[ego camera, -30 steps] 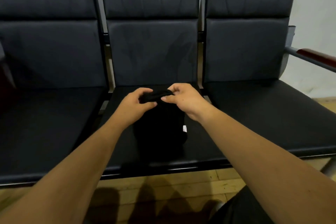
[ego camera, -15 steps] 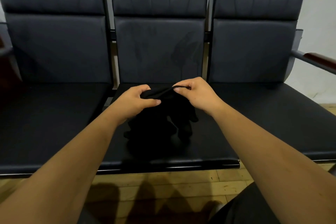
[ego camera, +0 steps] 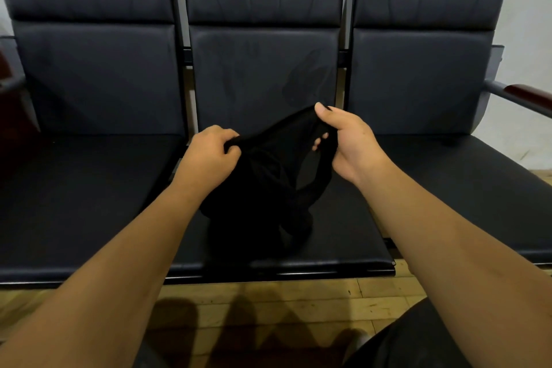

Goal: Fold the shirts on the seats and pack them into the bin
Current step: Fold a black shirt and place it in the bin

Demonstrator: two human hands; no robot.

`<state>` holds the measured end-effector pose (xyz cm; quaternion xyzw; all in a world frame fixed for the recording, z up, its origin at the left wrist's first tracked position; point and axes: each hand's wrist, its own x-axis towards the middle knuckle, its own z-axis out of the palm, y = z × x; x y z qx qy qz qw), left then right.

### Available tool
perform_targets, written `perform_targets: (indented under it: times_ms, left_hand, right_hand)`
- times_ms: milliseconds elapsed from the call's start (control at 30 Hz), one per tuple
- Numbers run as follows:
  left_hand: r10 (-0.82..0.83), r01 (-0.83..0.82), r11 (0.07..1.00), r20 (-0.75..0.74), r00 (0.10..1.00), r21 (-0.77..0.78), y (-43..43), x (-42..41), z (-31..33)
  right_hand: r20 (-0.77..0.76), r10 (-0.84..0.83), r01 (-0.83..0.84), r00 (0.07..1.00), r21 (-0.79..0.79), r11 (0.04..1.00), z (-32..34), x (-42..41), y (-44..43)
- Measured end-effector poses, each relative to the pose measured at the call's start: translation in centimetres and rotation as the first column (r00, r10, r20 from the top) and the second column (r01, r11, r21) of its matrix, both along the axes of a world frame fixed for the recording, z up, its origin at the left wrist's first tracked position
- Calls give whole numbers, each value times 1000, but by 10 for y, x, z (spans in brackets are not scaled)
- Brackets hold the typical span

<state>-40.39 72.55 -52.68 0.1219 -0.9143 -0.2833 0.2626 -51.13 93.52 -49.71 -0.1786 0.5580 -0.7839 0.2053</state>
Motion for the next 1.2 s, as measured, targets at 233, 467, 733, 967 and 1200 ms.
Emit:
perform_targets:
  times_ms: [233, 467, 733, 967, 1200]
  left_hand:
    - [-66, 7, 909, 128, 990, 416, -15, 9, 8]
    - [-4, -49, 952, 171, 985, 303, -32, 18, 9]
    - [63, -50, 957, -37, 997, 287, -49, 20, 12]
    - [89, -118, 958, 118, 989, 261, -70, 30, 9]
    - [-57, 79, 948, -80, 995, 309, -3, 20, 21]
  right_hand:
    - [285, -213, 239, 935, -61, 969, 3, -10, 11]
    - [137, -338, 309, 931, 195, 931, -5, -24, 15]
    - [-227, -209, 279, 951, 341, 898, -16, -30, 16]
    - [224, 78, -146, 972, 308, 940, -16, -32, 30]
    - [311, 362, -411, 879, 108, 905, 16, -1, -6]
